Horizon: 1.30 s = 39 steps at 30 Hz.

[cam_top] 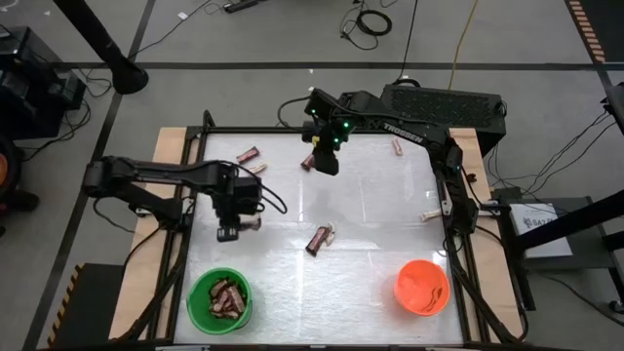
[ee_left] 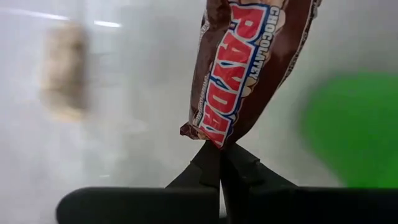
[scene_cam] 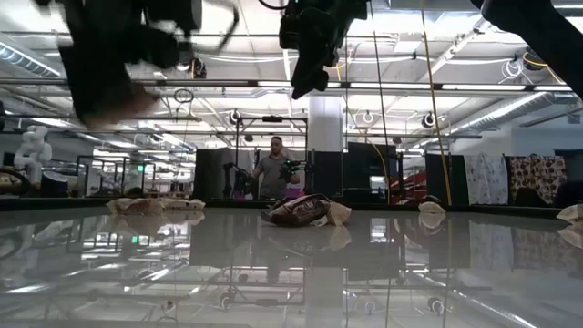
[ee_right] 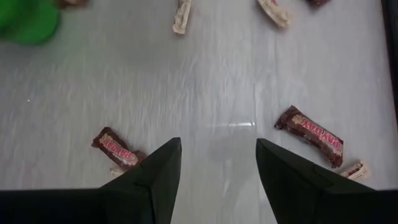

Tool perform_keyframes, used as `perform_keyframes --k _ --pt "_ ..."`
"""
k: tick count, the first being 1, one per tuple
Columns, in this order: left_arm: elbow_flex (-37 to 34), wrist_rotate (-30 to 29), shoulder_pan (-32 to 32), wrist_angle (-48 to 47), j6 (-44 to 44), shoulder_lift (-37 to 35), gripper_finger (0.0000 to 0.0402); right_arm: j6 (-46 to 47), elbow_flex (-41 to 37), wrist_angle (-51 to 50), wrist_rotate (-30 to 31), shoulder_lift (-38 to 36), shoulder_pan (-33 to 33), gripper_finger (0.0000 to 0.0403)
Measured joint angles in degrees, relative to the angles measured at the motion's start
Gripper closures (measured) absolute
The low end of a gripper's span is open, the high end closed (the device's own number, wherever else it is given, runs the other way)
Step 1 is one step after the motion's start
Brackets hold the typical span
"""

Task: Sort candy by brand, put in halloween buckets
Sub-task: Put the brown chocolate bar into the green bucket

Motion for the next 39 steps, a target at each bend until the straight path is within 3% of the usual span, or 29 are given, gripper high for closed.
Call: perform_keyframes --k 3,7,13,18,22,31,39 --pt "5.4 7.89 -3.95 -4.23 -4.36 -0.53 0.04 -0.14 -0.85 -1.32 0.03 -0.03 0.0 0.0204" --pt "9.5 15.2 -12.56 -2.31 -15.57 -2.22 0.04 -0.15 -2.33 -2.94 -0.03 -0.08 0.12 0.0204" --pt "9.97 15.48 -28.91 6.44 -32.68 -2.19 0.04 -0.17 -5.84 -3.58 -0.25 -0.06 1.21 0.0204" --pt "9.97 14.48 -36.23 9.08 -42.29 1.55 0.0399 -1.22 -8.24 -2.31 -0.26 -0.06 3.25 0.0204" --pt "9.93 14.48 -37.93 8.4 -47.8 3.87 0.0385 -2.38 -8.57 -2.19 -0.27 -0.03 4.8 0.0204" --pt "9.93 14.54 -36.91 6.57 -47.65 4.55 0.0345 -1.71 -8.55 -1.88 -0.27 -0.03 7.02 0.0204" --pt "10.49 15.22 -33.9 3.77 -35.69 4.17 0.0327 0.87 -8.55 -2.31 -0.25 -0.03 7.54 0.0204"
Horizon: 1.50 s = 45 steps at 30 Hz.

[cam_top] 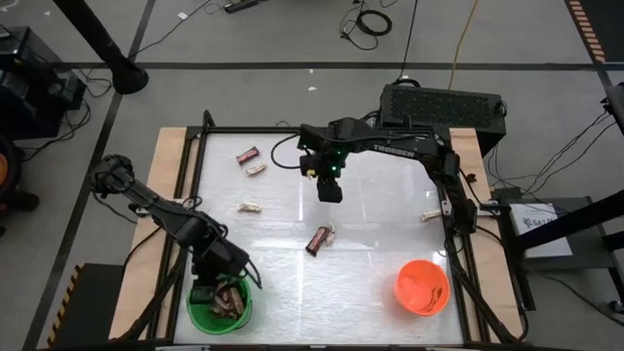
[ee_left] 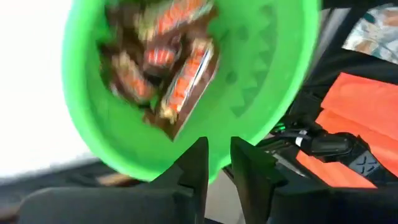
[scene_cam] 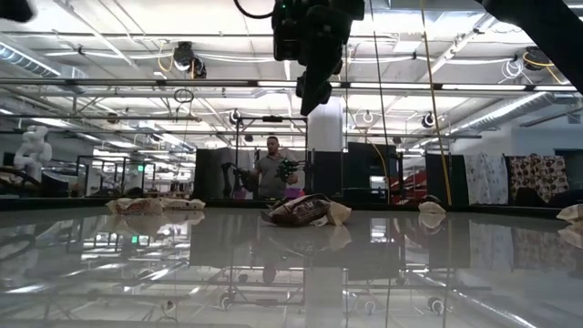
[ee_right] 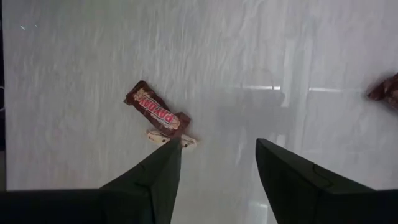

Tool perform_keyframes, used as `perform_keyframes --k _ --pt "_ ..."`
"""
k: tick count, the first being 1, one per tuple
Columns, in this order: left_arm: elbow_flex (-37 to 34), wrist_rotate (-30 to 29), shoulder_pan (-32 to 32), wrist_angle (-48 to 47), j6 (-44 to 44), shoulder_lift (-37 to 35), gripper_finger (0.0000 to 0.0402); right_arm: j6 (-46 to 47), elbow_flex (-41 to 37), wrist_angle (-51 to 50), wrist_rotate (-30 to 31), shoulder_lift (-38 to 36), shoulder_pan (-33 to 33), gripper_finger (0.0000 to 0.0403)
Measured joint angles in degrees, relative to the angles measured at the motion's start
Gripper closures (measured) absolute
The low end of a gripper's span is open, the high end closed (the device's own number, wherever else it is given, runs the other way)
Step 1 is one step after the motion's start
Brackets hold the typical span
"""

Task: Sort candy by brand, put in halloween buckets
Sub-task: Put the brown chocolate bar into the green bucket

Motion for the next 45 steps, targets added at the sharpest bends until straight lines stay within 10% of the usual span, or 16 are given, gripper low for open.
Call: perform_keyframes --k 4,13,28,39,45 --pt "2.13 -3.6 5.32 -1.53 10.37 -2.09 0.0327 3.7 0.0 -2.18 0.0 0.0 0.07 0.0204" --pt "4.77 -40.41 22.58 -5.07 42.45 -10.96 0.0327 13.51 0.0 -4.68 0.23 0.0 1.9 0.0204" --pt "-7.42 -33.54 76.0 11.15 58.86 -4.38 0.0327 28.96 0.0 -4.7 9.37 -0.55 7.32 0.0204" --pt "-7.51 -26.02 76.46 13.95 53.84 -2.74 0.0327 8.0 0.02 8.86 23.02 -0.5 1.91 0.0204" --pt "-7.47 -19.11 70.89 11.9 48.75 -4.48 0.0327 -2.04 0.02 1.38 1.2 1.3 -1.06 0.0204"
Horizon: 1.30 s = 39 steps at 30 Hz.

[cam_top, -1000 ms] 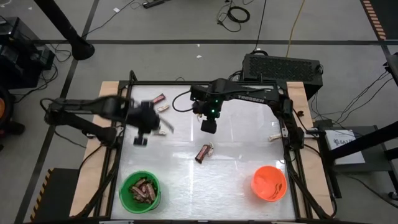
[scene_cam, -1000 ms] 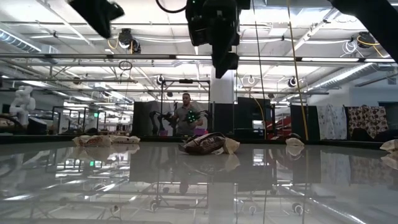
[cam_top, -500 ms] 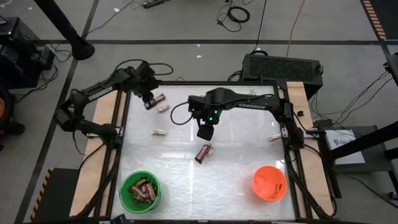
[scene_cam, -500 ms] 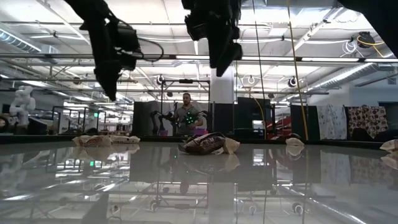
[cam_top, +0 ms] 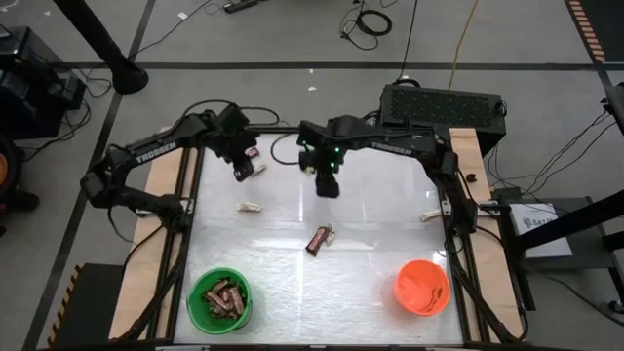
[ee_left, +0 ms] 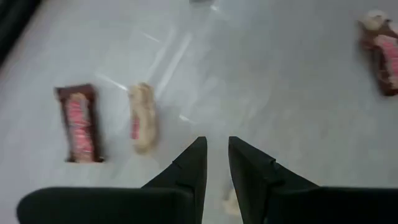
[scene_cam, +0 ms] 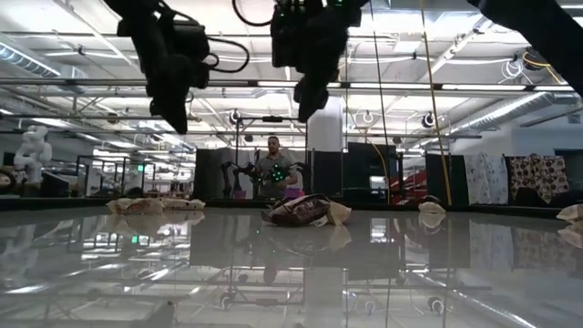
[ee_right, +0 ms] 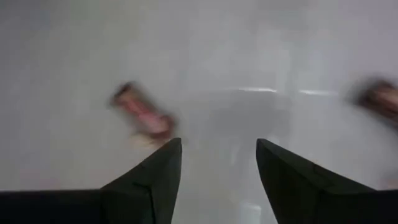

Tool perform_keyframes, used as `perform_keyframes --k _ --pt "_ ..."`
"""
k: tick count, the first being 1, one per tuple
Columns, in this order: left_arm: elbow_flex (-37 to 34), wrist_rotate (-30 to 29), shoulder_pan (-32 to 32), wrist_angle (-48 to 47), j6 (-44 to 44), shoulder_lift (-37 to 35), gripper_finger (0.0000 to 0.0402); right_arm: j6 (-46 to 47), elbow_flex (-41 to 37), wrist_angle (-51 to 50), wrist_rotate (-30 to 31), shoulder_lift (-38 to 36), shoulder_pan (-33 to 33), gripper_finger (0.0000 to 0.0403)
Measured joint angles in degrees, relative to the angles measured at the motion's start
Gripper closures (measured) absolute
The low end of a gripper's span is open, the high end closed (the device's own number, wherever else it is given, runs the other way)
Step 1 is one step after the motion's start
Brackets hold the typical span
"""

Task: Sort candy by brand, put in halloween buckets
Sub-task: Put the brown chocolate bar into the green bucket

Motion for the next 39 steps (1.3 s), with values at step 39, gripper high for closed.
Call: perform_keyframes --k 39 --pt "-7.67 2.61 -11.18 12.66 2.39 -1.98 0.0327 -6.23 -3.13 -2.99 12.9 11.79 17.24 0.0204"
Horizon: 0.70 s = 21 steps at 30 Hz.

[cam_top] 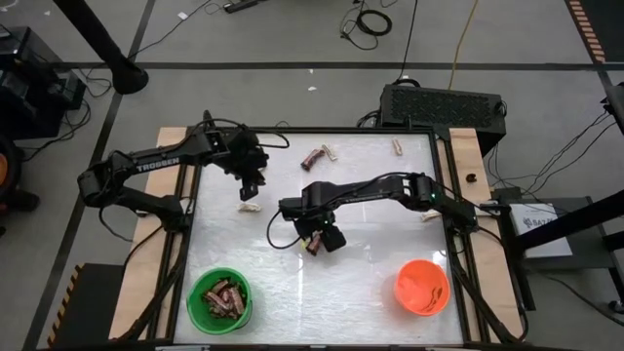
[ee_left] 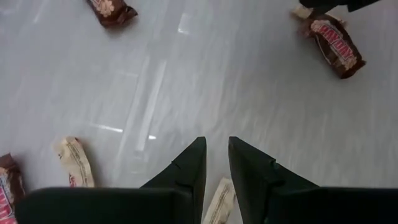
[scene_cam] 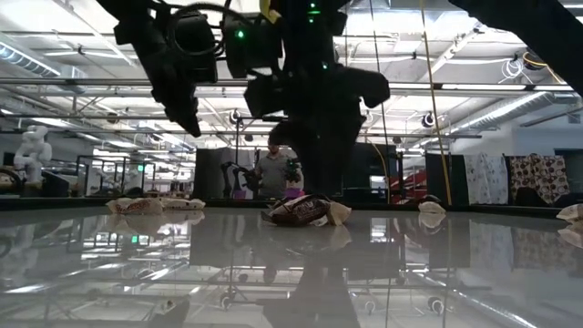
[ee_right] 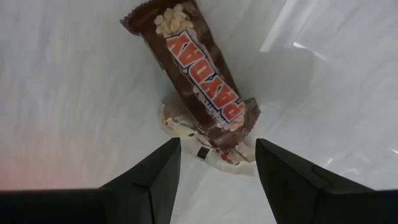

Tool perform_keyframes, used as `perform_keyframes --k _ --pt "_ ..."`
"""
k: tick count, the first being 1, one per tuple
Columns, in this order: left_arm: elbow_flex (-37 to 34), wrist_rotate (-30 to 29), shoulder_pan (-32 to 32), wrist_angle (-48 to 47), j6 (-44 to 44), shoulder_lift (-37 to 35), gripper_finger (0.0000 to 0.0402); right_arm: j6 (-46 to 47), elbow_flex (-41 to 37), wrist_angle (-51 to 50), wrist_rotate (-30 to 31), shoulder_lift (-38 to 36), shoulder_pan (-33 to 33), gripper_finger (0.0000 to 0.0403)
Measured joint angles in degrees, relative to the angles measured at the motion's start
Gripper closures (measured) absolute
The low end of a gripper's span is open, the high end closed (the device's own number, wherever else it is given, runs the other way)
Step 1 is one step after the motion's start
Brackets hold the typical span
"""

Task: Sort candy by brand, put in halloween buckets
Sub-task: Put the brown chocolate bar into the green bucket

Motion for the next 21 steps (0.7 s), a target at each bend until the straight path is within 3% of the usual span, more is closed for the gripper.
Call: perform_keyframes --k 12,16,21 --pt "0.0 0.02 -1.54 1.63 -0.15 0.0 0.0327 0.05 -5.38 3.94 4.02 0.05 0.7 0.0217" --pt "0.0 0.02 -1.54 1.68 -0.15 0.0 0.0327 0.31 -5.46 4.63 4.28 0.05 0.68 0.0257" --pt "0.0 0.02 -1.54 2.11 -0.17 0.0 0.0327 1.45 -5.46 5.32 4.3 0.05 0.7 0.0336"
